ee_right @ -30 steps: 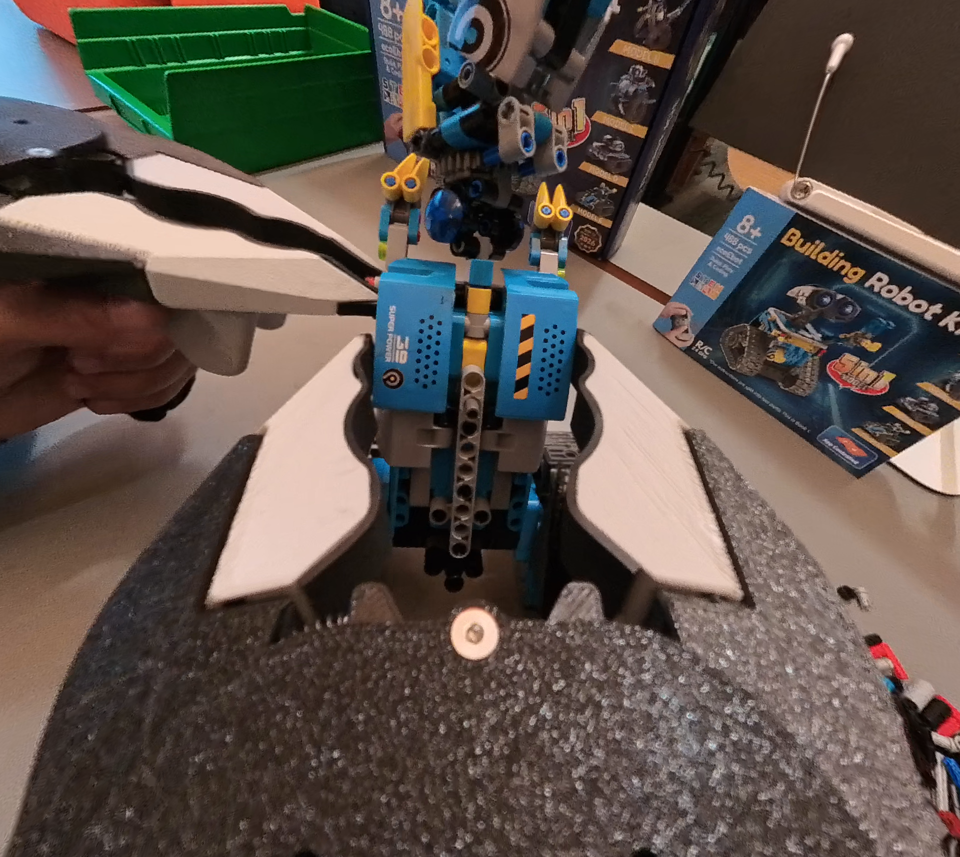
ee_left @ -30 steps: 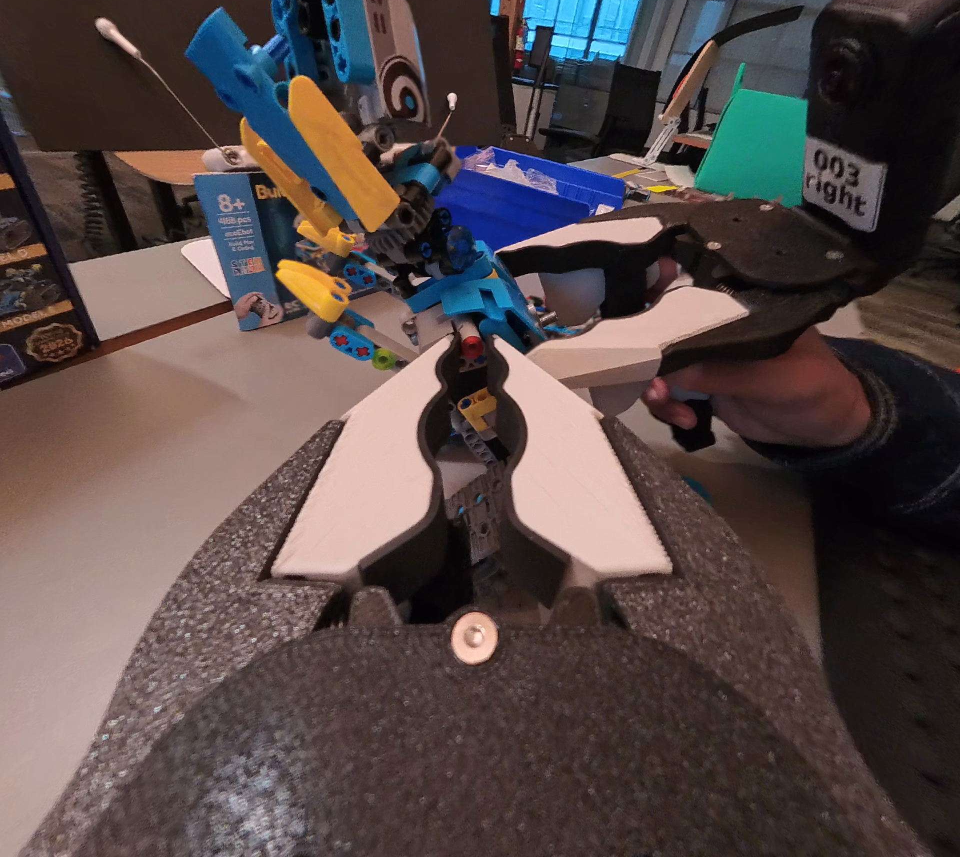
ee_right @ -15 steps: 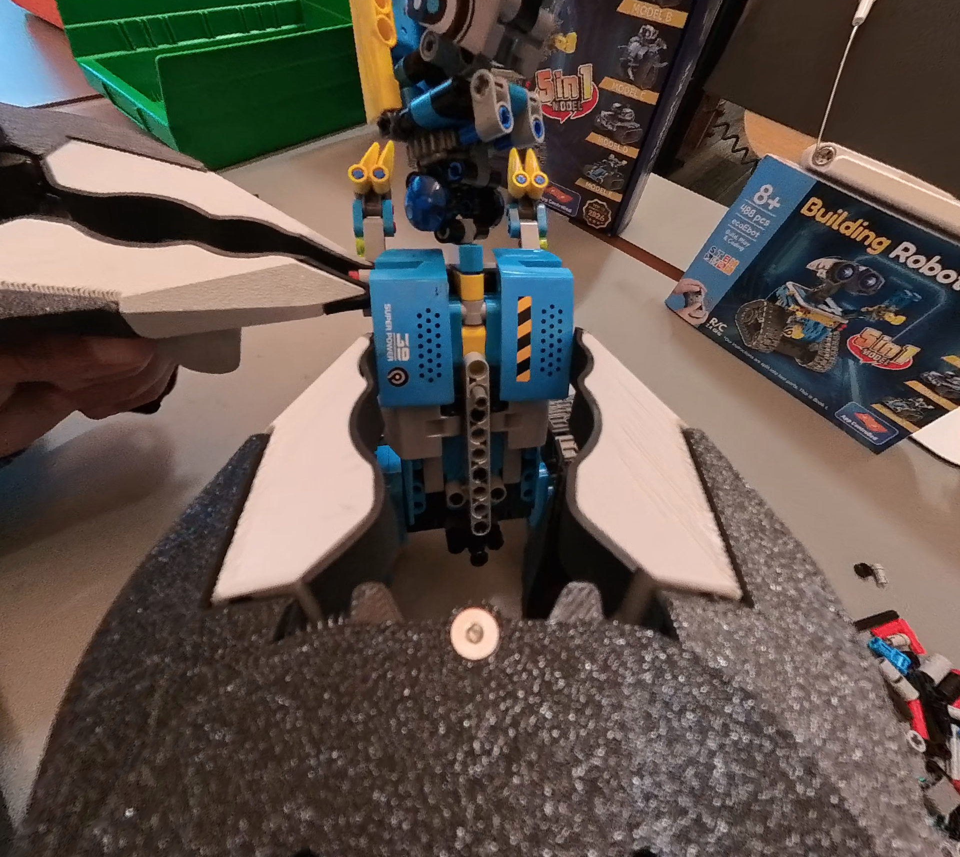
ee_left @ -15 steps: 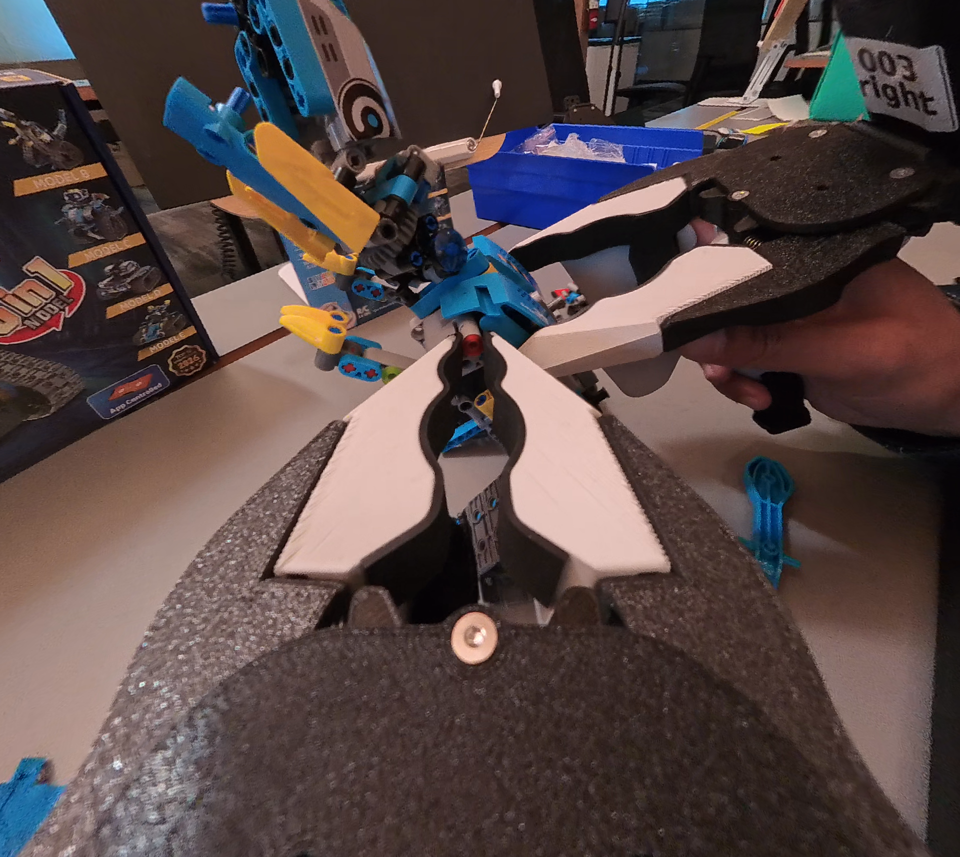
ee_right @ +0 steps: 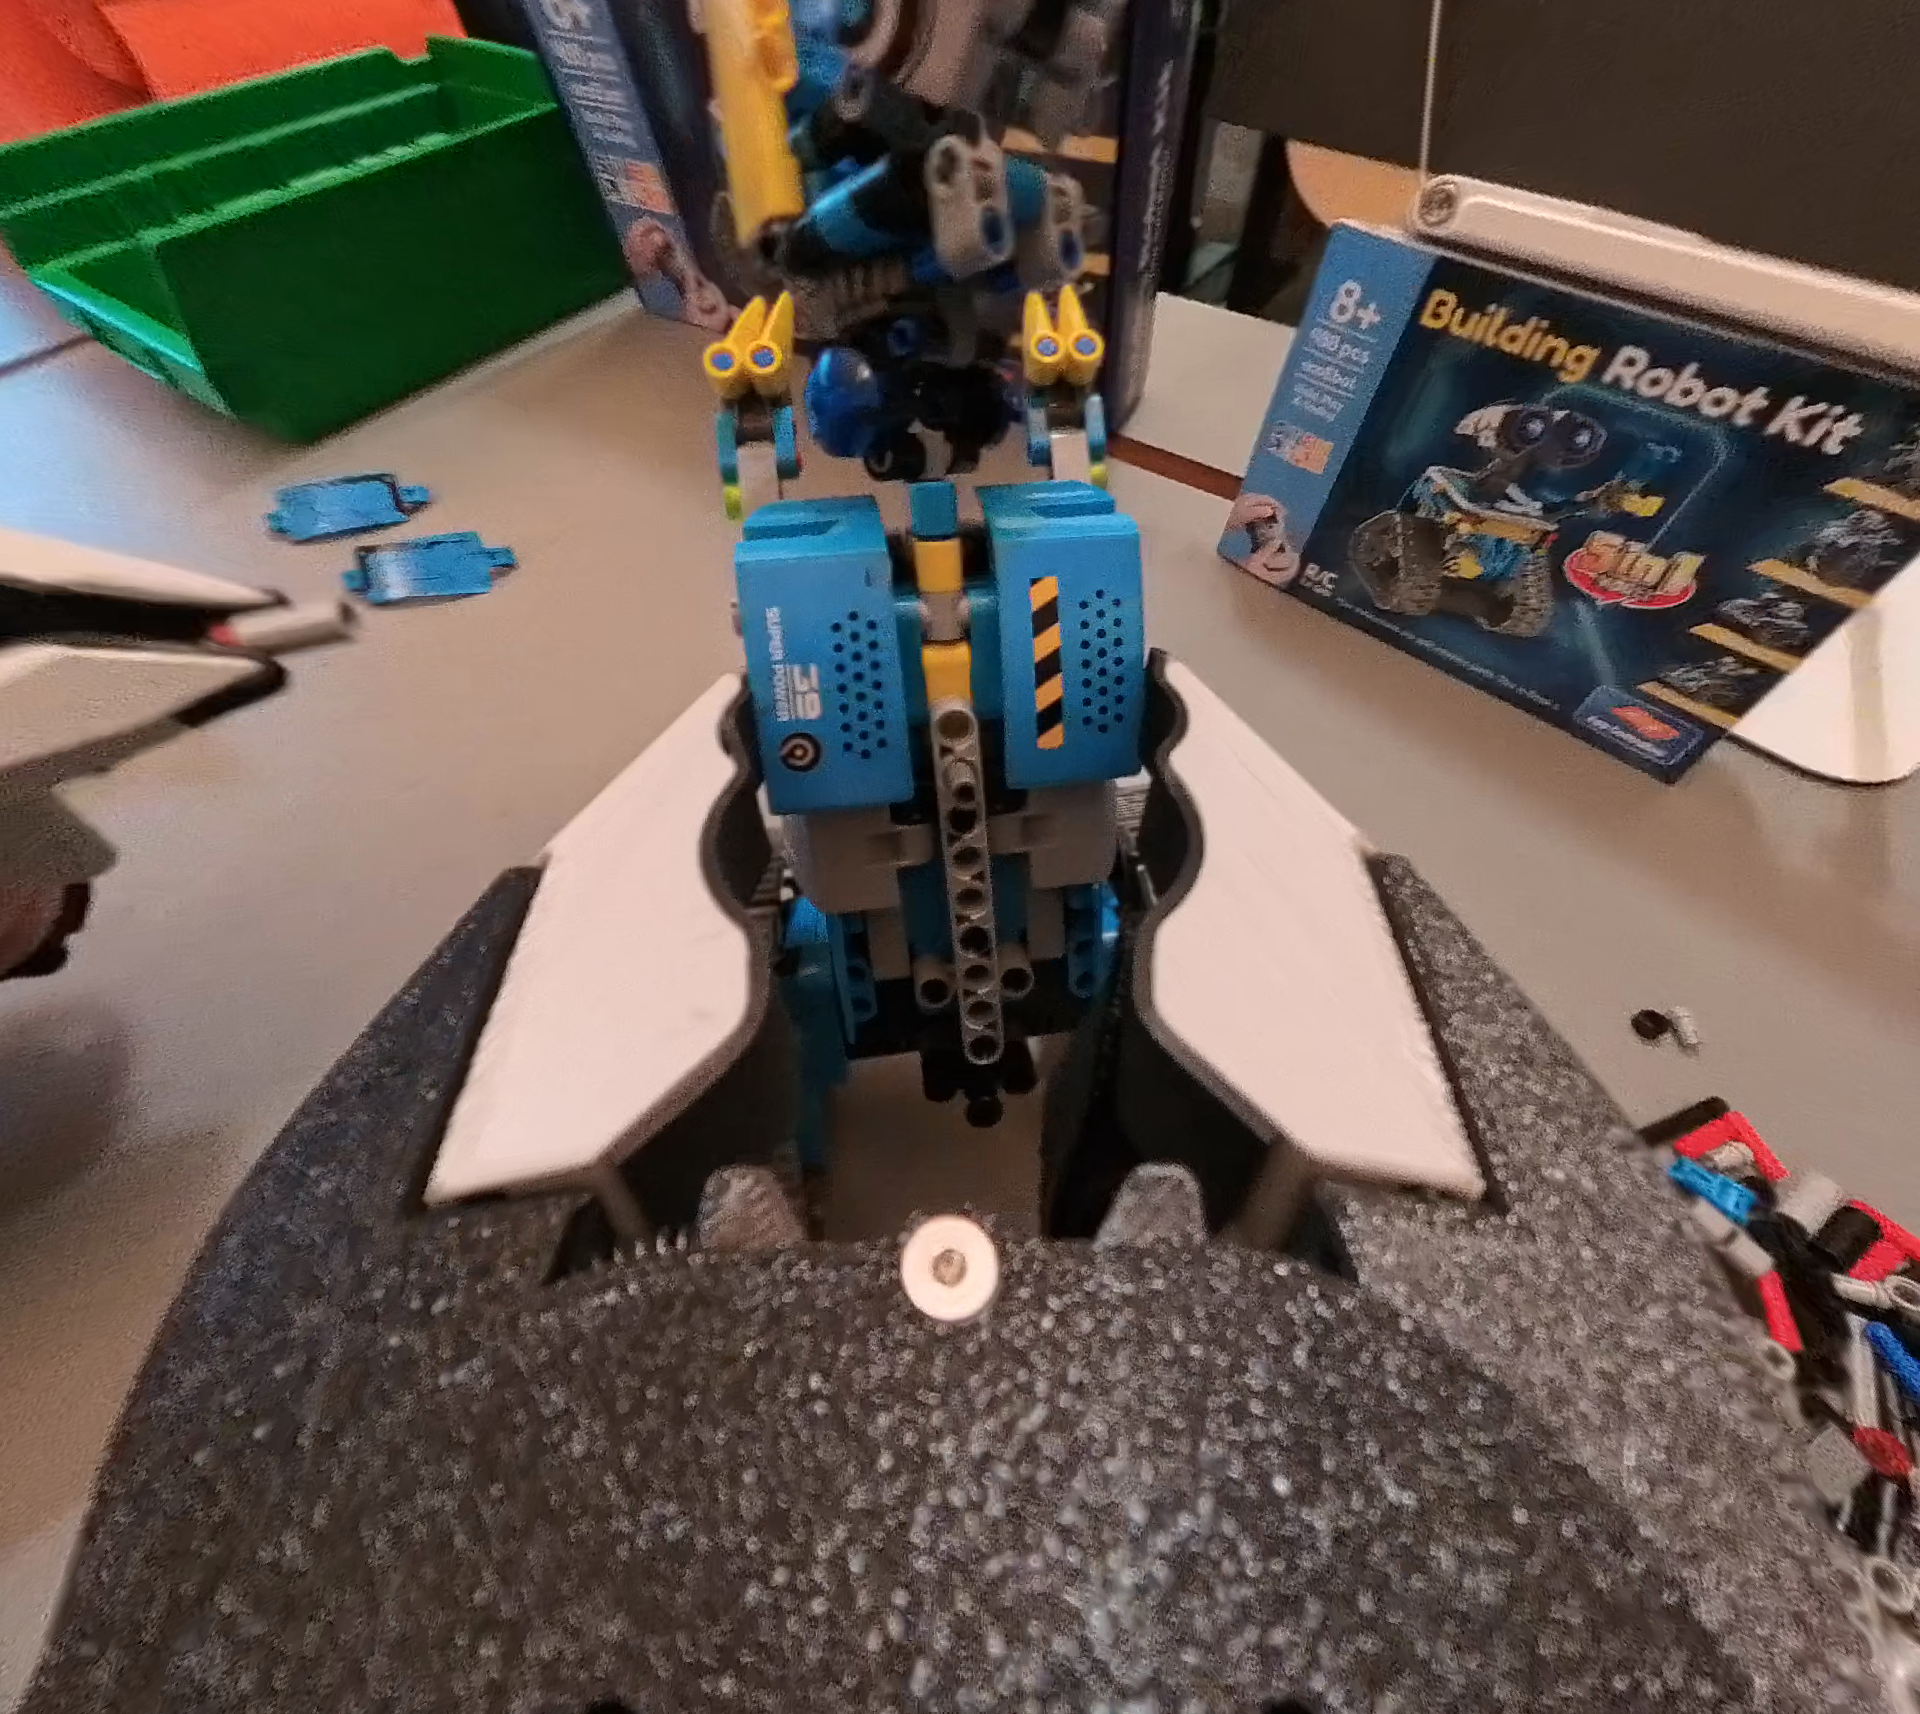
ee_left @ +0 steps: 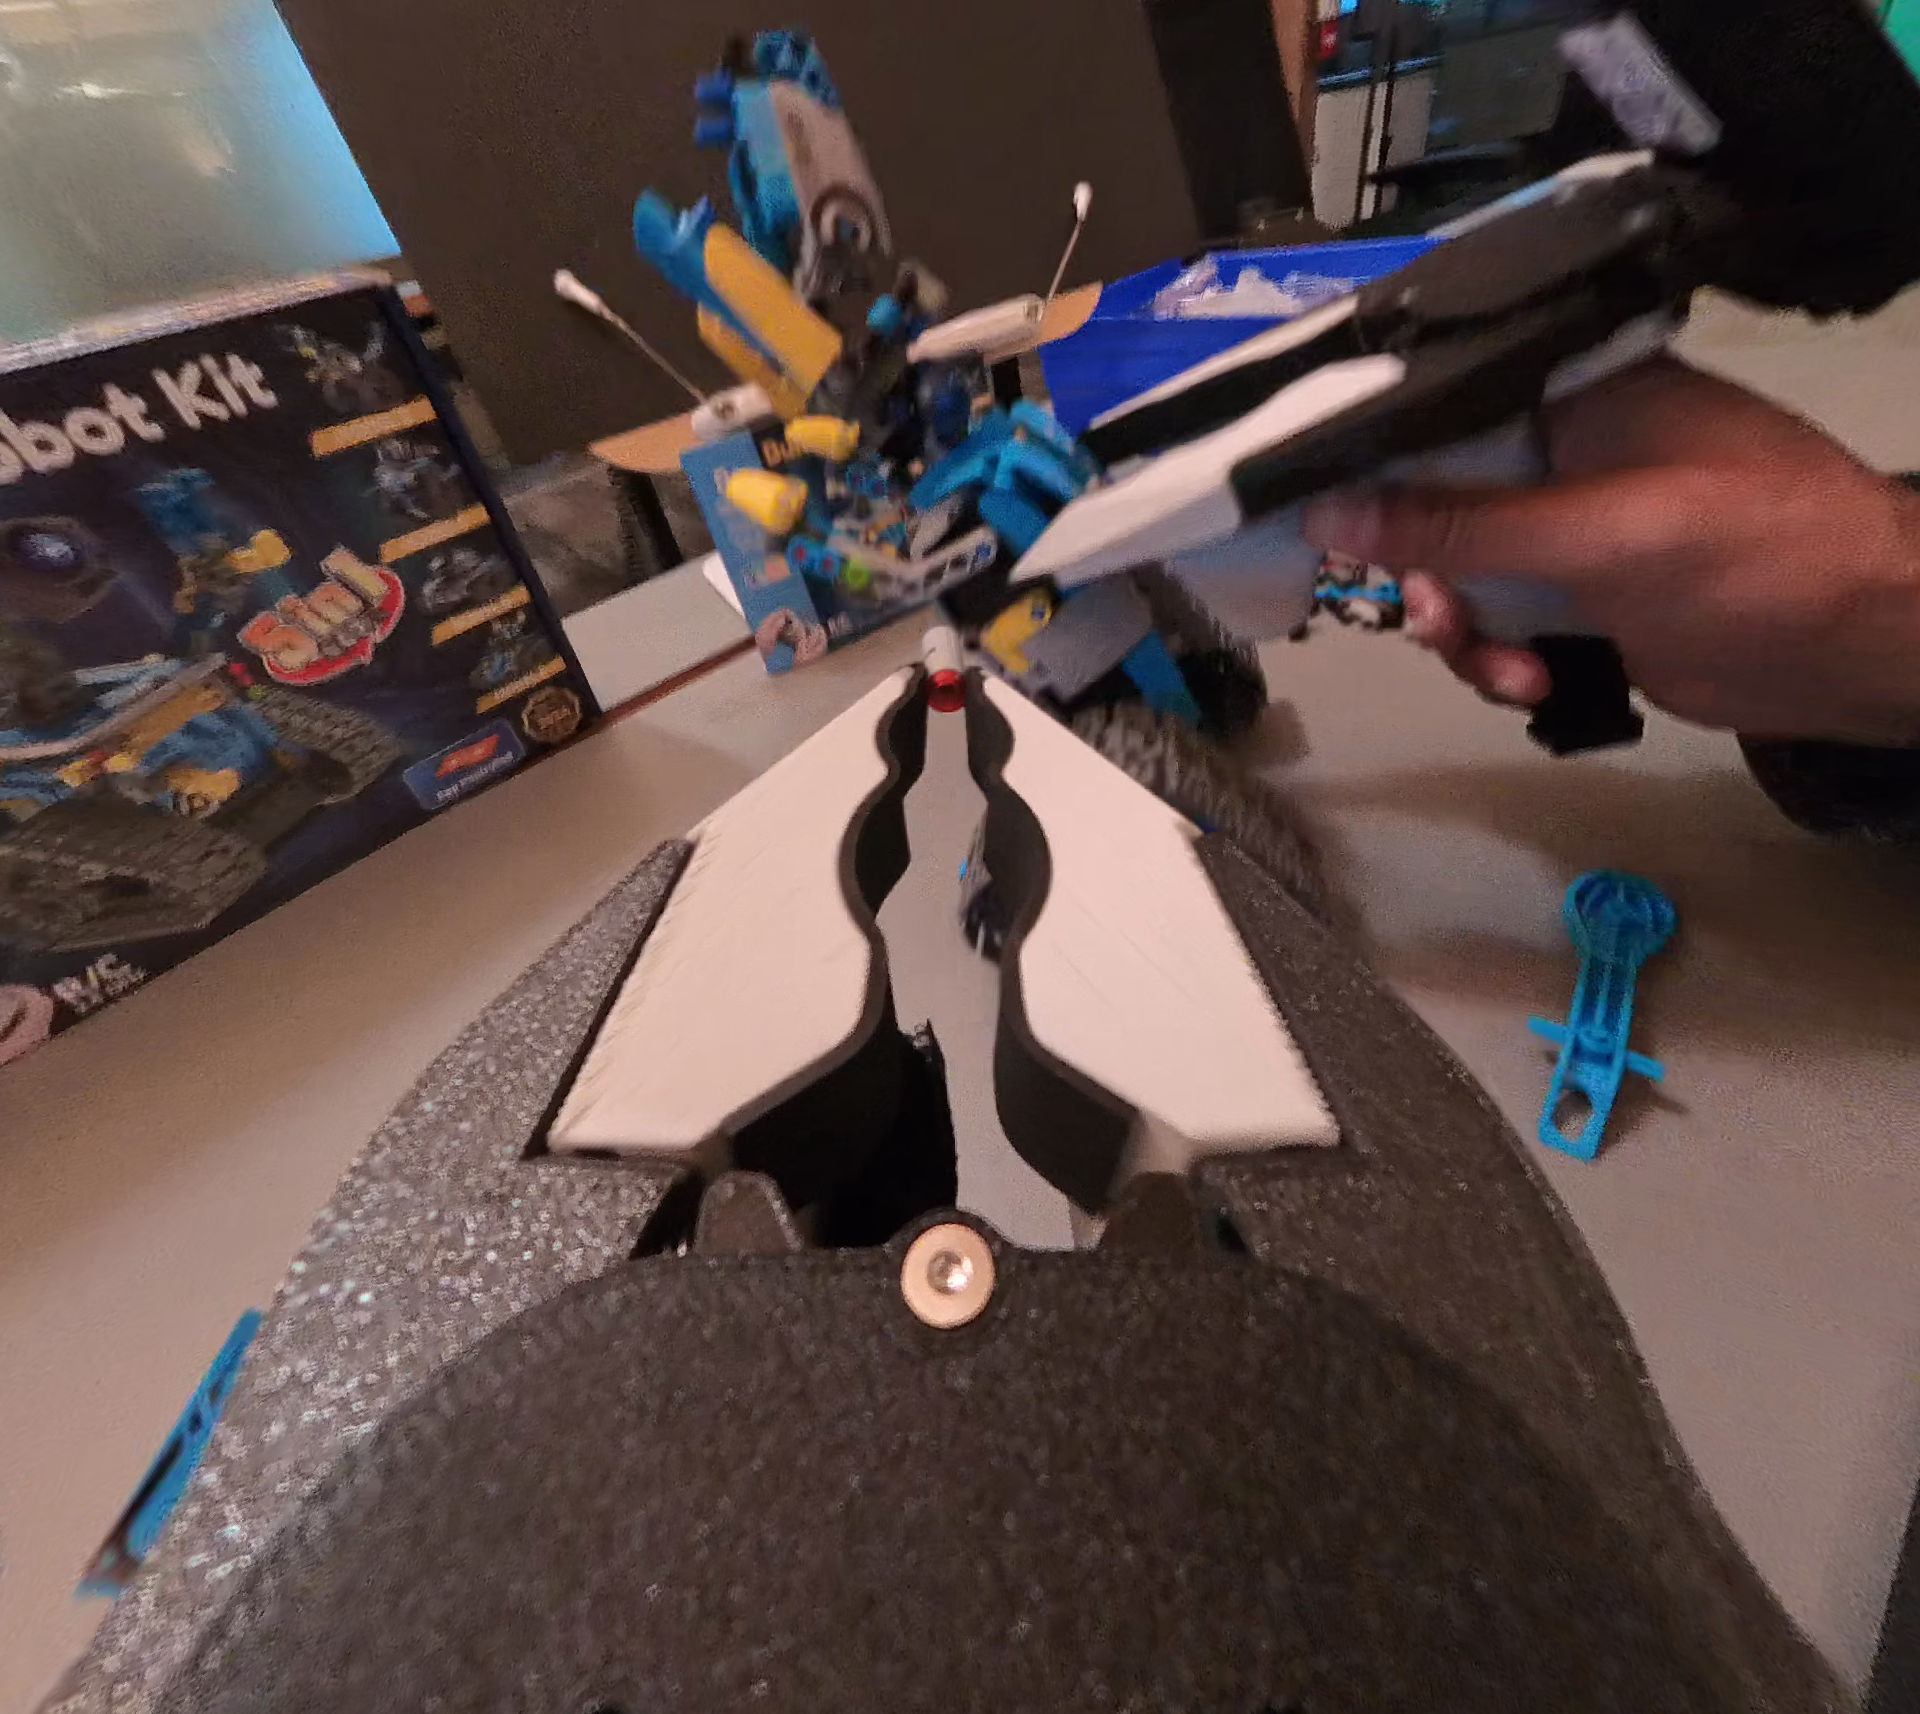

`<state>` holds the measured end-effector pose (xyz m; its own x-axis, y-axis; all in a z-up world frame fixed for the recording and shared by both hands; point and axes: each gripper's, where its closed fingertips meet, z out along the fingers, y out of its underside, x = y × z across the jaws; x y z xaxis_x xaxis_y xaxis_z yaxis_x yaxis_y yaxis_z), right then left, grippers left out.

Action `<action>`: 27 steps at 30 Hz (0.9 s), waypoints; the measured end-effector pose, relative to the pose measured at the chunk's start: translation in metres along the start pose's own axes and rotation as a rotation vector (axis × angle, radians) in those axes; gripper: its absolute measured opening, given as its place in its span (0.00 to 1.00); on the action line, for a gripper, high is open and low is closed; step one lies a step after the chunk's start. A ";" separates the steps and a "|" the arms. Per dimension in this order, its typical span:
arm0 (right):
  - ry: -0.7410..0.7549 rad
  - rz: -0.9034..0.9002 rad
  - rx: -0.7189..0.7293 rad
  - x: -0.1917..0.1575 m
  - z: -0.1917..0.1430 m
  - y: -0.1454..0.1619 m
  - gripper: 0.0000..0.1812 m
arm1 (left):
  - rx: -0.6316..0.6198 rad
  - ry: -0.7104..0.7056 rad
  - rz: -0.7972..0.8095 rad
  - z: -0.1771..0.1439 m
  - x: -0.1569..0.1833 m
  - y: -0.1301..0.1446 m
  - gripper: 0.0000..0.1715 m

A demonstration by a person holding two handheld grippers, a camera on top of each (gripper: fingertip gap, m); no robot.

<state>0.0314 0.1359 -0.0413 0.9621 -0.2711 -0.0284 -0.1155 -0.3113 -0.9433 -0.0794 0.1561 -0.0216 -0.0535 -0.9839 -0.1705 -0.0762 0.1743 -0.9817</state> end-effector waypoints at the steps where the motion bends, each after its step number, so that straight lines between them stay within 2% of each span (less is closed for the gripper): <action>1: -0.004 -0.011 -0.001 0.001 -0.003 0.001 0.39 | -0.014 0.016 -0.016 0.000 0.003 0.004 0.03; 5: 0.029 -0.059 -0.014 -0.001 -0.004 0.001 0.39 | -0.011 0.093 -0.047 0.002 0.012 0.006 0.03; 8: 0.000 -0.076 0.010 -0.002 -0.005 0.001 0.40 | 0.052 0.141 -0.024 -0.002 0.021 -0.005 0.03; 10: -0.067 -0.065 0.041 -0.008 -0.016 -0.006 0.47 | 0.070 0.135 0.047 -0.003 0.025 -0.008 0.03; 12: -0.115 -0.065 0.139 -0.008 -0.039 -0.026 0.40 | 0.112 0.124 0.153 -0.005 0.031 -0.014 0.03; 13: -0.222 -0.053 0.201 -0.019 -0.052 -0.037 0.31 | 0.142 0.122 0.212 -0.008 0.035 -0.018 0.03; 14: -0.397 -0.022 0.234 -0.038 -0.064 -0.041 0.19 | 0.171 0.124 0.267 -0.010 0.040 -0.021 0.03; 15: -0.625 0.050 0.222 -0.061 -0.076 -0.039 0.13 | 0.198 0.127 0.318 -0.012 0.046 -0.024 0.04; 16: -0.832 0.183 0.155 -0.078 -0.084 -0.034 0.17 | 0.225 0.133 0.367 -0.014 0.052 -0.026 0.03; 17: -0.995 0.323 0.078 -0.088 -0.089 -0.031 0.26 | 0.246 0.132 0.409 -0.016 0.056 -0.029 0.04; 18: -1.140 0.419 0.041 -0.095 -0.096 -0.031 0.22 | 0.261 0.126 0.446 -0.017 0.059 -0.030 0.04; 19: -1.179 0.463 0.020 -0.098 -0.096 -0.027 0.17 | 0.274 0.121 0.477 -0.018 0.062 -0.031 0.04; 22: -1.157 0.375 -0.096 -0.114 -0.088 -0.002 0.19 | 0.293 0.132 0.510 -0.020 0.067 -0.033 0.04; 24: -1.219 0.419 -0.078 -0.121 -0.093 -0.008 0.13 | 0.281 0.143 0.520 -0.019 0.069 -0.030 0.04; 26: -1.220 0.416 -0.089 -0.125 -0.091 -0.004 0.12 | 0.272 0.147 0.529 -0.018 0.071 -0.028 0.04; 27: -1.230 0.427 -0.078 -0.127 -0.092 -0.005 0.08 | 0.271 0.144 0.534 -0.017 0.070 -0.028 0.04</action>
<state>-0.1124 0.0884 -0.0022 0.4351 0.6324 -0.6409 -0.4406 -0.4712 -0.7641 -0.0982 0.0826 -0.0047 -0.1498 -0.7453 -0.6497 0.2529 0.6064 -0.7539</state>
